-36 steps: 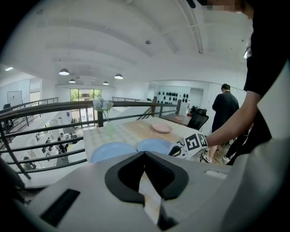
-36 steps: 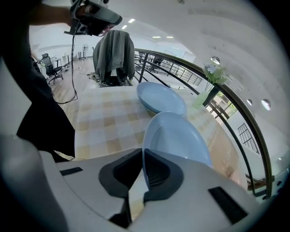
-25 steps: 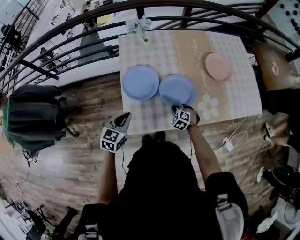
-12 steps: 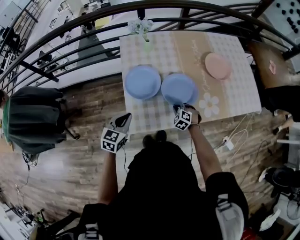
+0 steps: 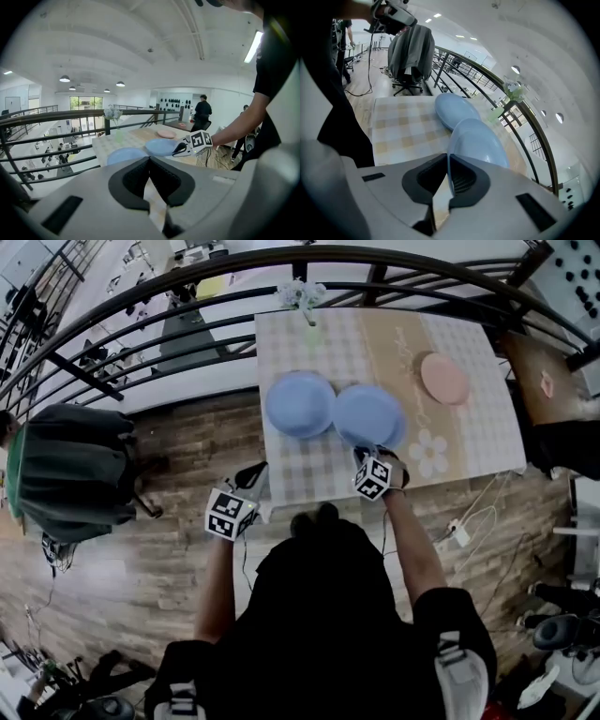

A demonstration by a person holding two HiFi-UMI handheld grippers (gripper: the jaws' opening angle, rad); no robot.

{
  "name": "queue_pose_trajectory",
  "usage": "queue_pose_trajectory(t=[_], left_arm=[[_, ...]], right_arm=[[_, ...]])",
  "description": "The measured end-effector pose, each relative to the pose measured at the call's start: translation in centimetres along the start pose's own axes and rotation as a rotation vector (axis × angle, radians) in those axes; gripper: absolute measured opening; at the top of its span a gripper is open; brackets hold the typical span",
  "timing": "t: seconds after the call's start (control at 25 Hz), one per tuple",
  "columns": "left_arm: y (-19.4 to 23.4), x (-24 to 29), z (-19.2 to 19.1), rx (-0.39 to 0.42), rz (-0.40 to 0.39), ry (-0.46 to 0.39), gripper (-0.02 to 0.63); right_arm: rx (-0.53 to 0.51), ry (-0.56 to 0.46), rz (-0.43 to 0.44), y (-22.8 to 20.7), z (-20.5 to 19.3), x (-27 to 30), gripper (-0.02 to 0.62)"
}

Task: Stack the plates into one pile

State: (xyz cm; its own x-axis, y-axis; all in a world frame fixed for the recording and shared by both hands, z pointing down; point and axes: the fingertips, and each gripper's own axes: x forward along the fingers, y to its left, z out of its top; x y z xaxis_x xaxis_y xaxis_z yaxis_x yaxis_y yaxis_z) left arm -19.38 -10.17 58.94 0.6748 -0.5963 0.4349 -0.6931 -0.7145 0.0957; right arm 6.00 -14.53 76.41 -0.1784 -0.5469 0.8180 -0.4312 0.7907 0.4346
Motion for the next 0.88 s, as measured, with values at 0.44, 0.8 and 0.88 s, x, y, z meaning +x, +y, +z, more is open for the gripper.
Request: queue_pose_trajectory(t=[0.44, 0.8, 0.88], left_arm=[[3.2, -2.9, -1.9, -0.020, 0.034, -0.012, 0.001], [4.0, -4.0, -2.4, -0.045, 0.065, 0.030, 0.001], [4.3, -4.1, -2.4, -0.046, 0.083, 0.003, 0.002]], right_arm=[[-0.032, -0.026, -0.007, 0.9, 4.7, 1.0, 0.017], [-0.102, -0.067, 0.014, 0.9, 8.2, 2.1, 0.017], [-0.123, -0.077, 0.018, 1.0, 8.7, 2.6, 0.017]])
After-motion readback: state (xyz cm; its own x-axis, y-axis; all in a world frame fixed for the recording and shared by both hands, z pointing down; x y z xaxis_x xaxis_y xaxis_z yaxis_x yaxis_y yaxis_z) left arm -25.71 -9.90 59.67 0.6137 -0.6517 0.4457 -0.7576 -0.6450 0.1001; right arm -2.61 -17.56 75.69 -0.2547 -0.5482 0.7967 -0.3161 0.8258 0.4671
